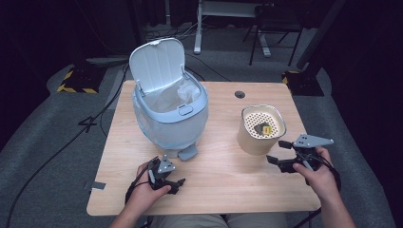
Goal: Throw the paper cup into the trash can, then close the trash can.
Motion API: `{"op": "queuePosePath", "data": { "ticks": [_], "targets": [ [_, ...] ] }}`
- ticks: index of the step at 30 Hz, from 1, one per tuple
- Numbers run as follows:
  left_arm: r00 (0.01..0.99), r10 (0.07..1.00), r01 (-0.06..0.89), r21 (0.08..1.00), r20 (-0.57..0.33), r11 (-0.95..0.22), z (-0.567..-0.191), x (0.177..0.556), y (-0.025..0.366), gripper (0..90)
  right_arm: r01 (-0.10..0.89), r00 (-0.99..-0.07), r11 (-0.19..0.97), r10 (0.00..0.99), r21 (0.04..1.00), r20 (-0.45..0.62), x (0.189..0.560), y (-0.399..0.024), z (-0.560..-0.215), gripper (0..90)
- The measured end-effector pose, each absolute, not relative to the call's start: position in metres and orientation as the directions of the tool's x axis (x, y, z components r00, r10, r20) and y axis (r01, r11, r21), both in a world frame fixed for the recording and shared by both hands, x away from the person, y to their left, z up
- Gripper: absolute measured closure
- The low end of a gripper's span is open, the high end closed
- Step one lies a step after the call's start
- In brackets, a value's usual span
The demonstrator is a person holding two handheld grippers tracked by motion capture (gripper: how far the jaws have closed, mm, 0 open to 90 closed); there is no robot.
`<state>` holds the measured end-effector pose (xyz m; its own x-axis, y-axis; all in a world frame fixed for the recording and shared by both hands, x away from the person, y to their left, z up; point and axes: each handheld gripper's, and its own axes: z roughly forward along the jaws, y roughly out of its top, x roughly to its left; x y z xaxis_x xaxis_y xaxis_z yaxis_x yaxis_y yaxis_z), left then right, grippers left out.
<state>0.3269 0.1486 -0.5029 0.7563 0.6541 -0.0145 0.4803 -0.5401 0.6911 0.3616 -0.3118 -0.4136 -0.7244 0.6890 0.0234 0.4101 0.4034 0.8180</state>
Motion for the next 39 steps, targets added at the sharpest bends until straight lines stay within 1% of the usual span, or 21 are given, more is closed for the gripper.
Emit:
{"op": "queuePosePath", "data": {
  "ticks": [3, 4, 5, 7, 12, 17, 20, 22, 24, 30, 34, 36, 37, 39],
  "targets": [
    [0.756, 0.654, 0.481, 0.691, -0.015, -0.540, -0.503, 0.327, 0.149, 20.1, 0.429, -0.713, 0.418, 0.701, 0.800, 0.016, 0.359, -0.312, -0.429, 20.0],
    [0.756, 0.654, 0.481, 0.691, -0.015, -0.540, -0.503, 0.327, 0.149, 20.1, 0.429, -0.713, 0.418, 0.701, 0.800, 0.016, 0.359, -0.312, -0.429, 20.0],
    [0.757, 0.654, 0.480, 0.692, -0.016, -0.539, -0.503, 0.327, 0.149, 20.1, 0.432, -0.712, 0.422, 0.702, 0.797, 0.014, 0.356, -0.312, -0.440, 19.9],
    [0.756, 0.654, 0.481, 0.692, -0.017, -0.538, -0.503, 0.327, 0.149, 20.1, 0.445, -0.704, 0.428, 0.710, 0.787, 0.012, 0.354, -0.313, -0.449, 19.9],
    [0.748, 0.663, 0.489, 0.692, -0.020, -0.531, -0.503, 0.326, 0.149, 20.2, 0.476, -0.681, 0.406, 0.732, 0.780, 0.034, 0.350, -0.318, -0.465, 19.8],
    [0.736, 0.676, 0.495, 0.699, -0.023, -0.516, -0.501, 0.326, 0.151, 24.0, 0.507, -0.660, 0.405, 0.750, 0.761, 0.040, 0.349, -0.321, -0.478, 19.6],
    [0.732, 0.681, 0.496, 0.713, -0.037, -0.495, -0.499, 0.326, 0.152, 24.8, 0.516, -0.657, 0.414, 0.753, 0.750, 0.037, 0.350, -0.322, -0.483, 19.6],
    [0.733, 0.679, 0.487, 0.716, -0.025, -0.500, -0.498, 0.325, 0.153, 25.4, 0.518, -0.657, 0.421, 0.753, 0.745, 0.031, 0.351, -0.321, -0.484, 19.5],
    [0.733, 0.679, 0.488, 0.720, -0.031, -0.494, -0.497, 0.325, 0.154, 25.6, 0.518, -0.657, 0.426, 0.754, 0.741, 0.026, 0.351, -0.321, -0.486, 19.4],
    [0.745, 0.666, 0.463, 0.746, -0.035, -0.479, -0.483, 0.319, 0.156, 25.4, 0.520, -0.657, 0.445, 0.753, 0.729, 0.010, 0.353, -0.319, -0.489, 18.9],
    [0.746, 0.664, 0.452, 0.771, -0.050, -0.450, -0.469, 0.315, 0.162, 25.2, 0.530, -0.653, 0.450, 0.757, 0.718, 0.008, 0.355, -0.319, -0.495, 18.4],
    [0.749, 0.658, 0.444, 0.796, -0.079, -0.410, -0.458, 0.312, 0.168, 25.1, 0.533, -0.649, 0.459, 0.761, 0.711, -0.005, 0.356, -0.319, -0.498, 17.8],
    [0.748, 0.657, 0.444, 0.804, -0.090, -0.395, -0.454, 0.311, 0.169, 25.3, 0.530, -0.648, 0.464, 0.762, 0.710, -0.015, 0.356, -0.319, -0.500, 15.8],
    [0.751, 0.653, 0.436, 0.817, -0.099, -0.378, -0.448, 0.310, 0.172, 25.6, 0.531, -0.645, 0.450, 0.764, 0.718, -0.002, 0.356, -0.321, -0.502, 16.3]
  ]
}}
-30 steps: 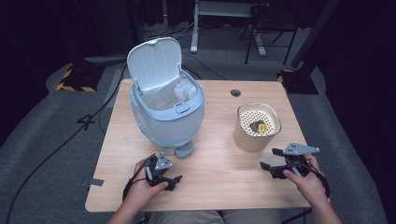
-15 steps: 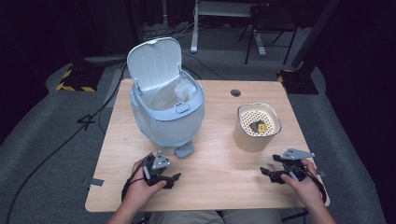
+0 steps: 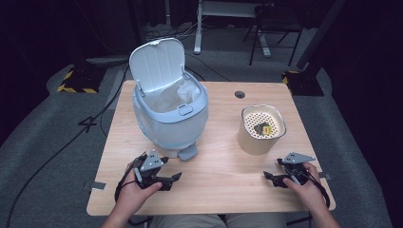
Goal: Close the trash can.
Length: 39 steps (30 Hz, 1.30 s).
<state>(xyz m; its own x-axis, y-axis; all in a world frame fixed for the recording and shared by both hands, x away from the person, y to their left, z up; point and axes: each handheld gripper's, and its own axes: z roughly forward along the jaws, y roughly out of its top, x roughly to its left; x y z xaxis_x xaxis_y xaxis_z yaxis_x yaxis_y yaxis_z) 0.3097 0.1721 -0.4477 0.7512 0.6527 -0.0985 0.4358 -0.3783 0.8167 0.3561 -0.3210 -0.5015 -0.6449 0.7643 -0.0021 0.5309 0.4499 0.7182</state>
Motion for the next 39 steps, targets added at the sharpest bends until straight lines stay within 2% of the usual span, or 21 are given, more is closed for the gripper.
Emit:
{"op": "queuePosePath", "data": {
  "ticks": [7, 10, 18, 23, 31, 39],
  "targets": [
    [0.777, 0.625, 0.385, 0.846, -0.081, -0.369, -0.431, 0.309, 0.184, 26.0, 0.523, -0.633, 0.435, 0.774, 0.733, -0.008, 0.356, -0.322, -0.504, 14.5],
    [0.819, 0.563, 0.354, 0.869, -0.110, -0.346, -0.417, 0.308, 0.191, 24.4, 0.523, -0.633, 0.432, 0.774, 0.735, -0.005, 0.356, -0.322, -0.504, 14.5],
    [0.849, 0.521, 0.299, 0.894, -0.090, -0.332, -0.376, 0.311, 0.206, 24.1, 0.523, -0.633, 0.433, 0.774, 0.734, -0.006, 0.356, -0.322, -0.504, 14.5],
    [0.851, 0.523, 0.260, 0.909, -0.057, -0.324, -0.353, 0.313, 0.216, 25.9, 0.524, -0.629, 0.432, 0.777, 0.734, -0.008, 0.355, -0.322, -0.504, 14.5],
    [0.836, 0.546, 0.240, 0.932, -0.057, -0.271, -0.328, 0.320, 0.232, 26.0, 0.525, -0.629, 0.431, 0.777, 0.734, -0.007, 0.355, -0.322, -0.504, 14.6],
    [0.804, 0.590, 0.187, 0.973, -0.073, -0.135, -0.292, 0.335, 0.251, 26.3, 0.525, -0.629, 0.431, 0.777, 0.734, -0.007, 0.355, -0.322, -0.504, 14.6]
  ]
}}
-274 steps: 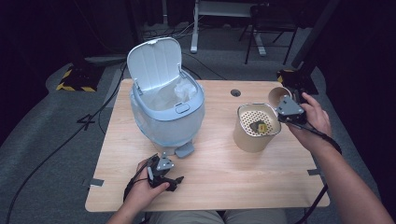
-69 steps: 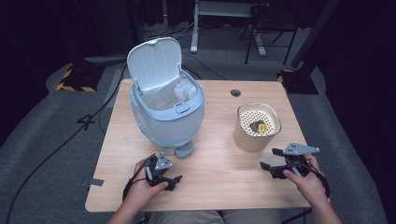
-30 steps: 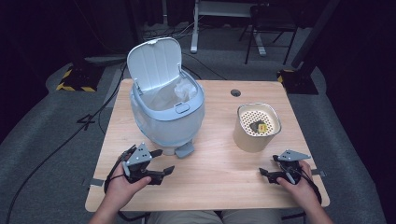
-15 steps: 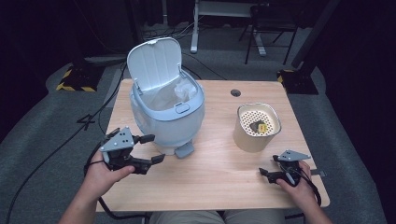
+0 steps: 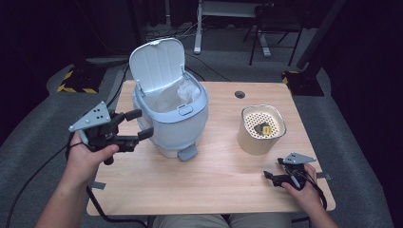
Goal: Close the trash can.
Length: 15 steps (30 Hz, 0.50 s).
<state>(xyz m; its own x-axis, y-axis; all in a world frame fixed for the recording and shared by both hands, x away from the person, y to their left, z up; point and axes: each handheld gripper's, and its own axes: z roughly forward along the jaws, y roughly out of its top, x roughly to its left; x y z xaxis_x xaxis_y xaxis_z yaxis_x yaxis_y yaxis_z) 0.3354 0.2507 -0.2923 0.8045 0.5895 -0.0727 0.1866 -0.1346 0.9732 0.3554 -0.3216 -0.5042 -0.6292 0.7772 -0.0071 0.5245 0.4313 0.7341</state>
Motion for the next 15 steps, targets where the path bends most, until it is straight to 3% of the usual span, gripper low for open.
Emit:
{"op": "queuePosePath", "data": {
  "ticks": [6, 15],
  "targets": [
    [0.803, 0.595, 0.133, 0.983, -0.035, -0.123, -0.271, 0.350, 0.259, 28.6, 0.524, -0.630, 0.432, 0.777, 0.734, -0.007, 0.355, -0.322, -0.504, 14.6],
    [0.761, 0.649, 0.129, 0.979, 0.005, -0.158, -0.248, 0.369, 0.263, 29.2, 0.525, -0.631, 0.429, 0.776, 0.735, -0.003, 0.356, -0.322, -0.504, 14.8]
  ]
}}
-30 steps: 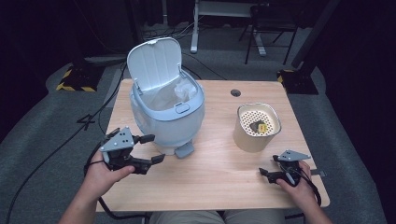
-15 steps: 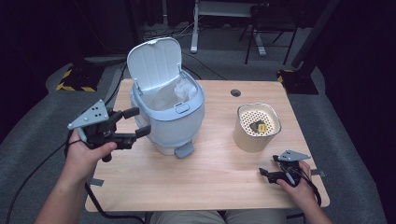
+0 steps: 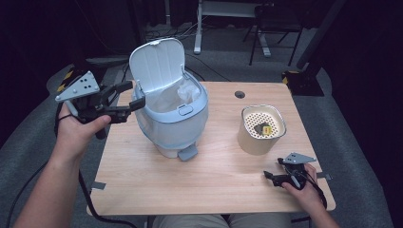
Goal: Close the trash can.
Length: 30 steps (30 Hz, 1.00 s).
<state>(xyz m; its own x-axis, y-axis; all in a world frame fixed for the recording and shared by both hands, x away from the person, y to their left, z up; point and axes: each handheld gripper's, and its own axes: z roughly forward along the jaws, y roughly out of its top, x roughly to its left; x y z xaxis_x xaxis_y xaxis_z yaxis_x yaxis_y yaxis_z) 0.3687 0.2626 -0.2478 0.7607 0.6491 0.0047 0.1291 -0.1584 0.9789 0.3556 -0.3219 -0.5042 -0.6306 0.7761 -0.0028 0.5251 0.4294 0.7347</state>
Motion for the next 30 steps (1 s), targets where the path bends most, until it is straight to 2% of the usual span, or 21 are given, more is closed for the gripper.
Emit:
{"op": "queuePosePath", "data": {
  "ticks": [13, 22, 25, 30],
  "targets": [
    [0.665, 0.746, 0.177, 0.967, 0.020, -0.183, -0.224, 0.403, 0.273, 29.0, 0.525, -0.633, 0.430, 0.774, 0.735, -0.001, 0.356, -0.322, -0.504, 15.0],
    [0.610, 0.792, 0.228, 0.962, -0.021, -0.150, -0.226, 0.432, 0.279, 29.5, 0.525, -0.634, 0.430, 0.774, 0.735, -0.001, 0.356, -0.322, -0.504, 15.0],
    [0.604, 0.797, 0.237, 0.960, -0.023, -0.152, -0.228, 0.439, 0.280, 29.8, 0.525, -0.634, 0.430, 0.774, 0.735, -0.001, 0.356, -0.322, -0.504, 15.0],
    [0.659, 0.750, 0.237, 0.961, -0.053, -0.141, -0.233, 0.448, 0.274, 34.7, 0.525, -0.634, 0.430, 0.774, 0.735, 0.000, 0.356, -0.322, -0.504, 15.0]
  ]
}}
